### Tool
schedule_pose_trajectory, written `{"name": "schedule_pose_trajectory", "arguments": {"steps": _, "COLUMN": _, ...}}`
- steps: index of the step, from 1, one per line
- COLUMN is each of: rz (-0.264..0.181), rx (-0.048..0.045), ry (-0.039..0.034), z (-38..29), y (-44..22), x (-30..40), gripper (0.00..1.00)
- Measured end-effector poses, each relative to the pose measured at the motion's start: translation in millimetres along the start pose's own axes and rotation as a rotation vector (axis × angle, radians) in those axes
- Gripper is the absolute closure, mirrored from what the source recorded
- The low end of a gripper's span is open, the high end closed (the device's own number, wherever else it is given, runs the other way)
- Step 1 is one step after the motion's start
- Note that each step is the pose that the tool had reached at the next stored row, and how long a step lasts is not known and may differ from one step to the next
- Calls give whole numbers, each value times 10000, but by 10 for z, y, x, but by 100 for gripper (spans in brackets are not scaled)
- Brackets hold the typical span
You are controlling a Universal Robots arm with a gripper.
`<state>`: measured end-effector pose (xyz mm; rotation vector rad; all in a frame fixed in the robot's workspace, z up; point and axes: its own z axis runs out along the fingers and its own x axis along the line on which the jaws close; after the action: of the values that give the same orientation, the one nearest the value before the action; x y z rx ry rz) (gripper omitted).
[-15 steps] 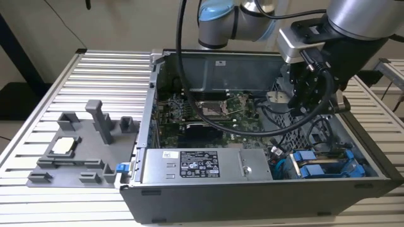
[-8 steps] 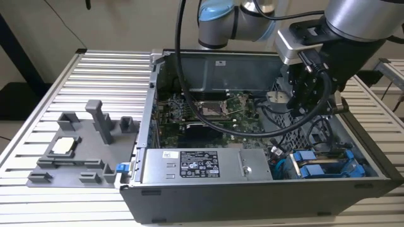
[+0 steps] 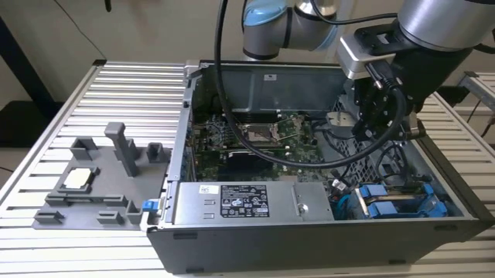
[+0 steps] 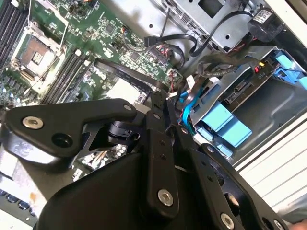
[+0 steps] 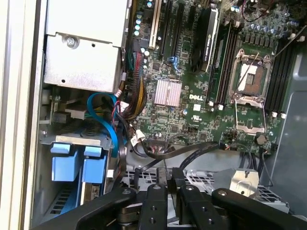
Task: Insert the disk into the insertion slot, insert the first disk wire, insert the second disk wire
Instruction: 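Insert the first disk wire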
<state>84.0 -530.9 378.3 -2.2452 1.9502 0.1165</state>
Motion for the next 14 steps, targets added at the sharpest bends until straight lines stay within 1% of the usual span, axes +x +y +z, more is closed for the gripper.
{"name": "schedule_pose_trajectory", "arguments": {"steps": 11, "rz": 0, "rx": 0, "ry": 0, "z": 1, "y": 0, "x": 0, "gripper": 84}}
{"name": "schedule_pose_trajectory", "arguments": {"steps": 12, "rz": -1, "rx": -2, "ry": 16, "z": 4, "y": 0, "x": 1, "gripper": 84}}
{"name": "schedule_pose_trajectory", "arguments": {"steps": 13, "rz": -5, "rx": -13, "ry": 92, "z": 6, "y": 1, "x": 5, "gripper": 84}}
{"name": "schedule_pose_trajectory", "arguments": {"steps": 14, "rz": -7, "rx": -22, "ry": 152, "z": 6, "y": 3, "x": 15, "gripper": 84}}
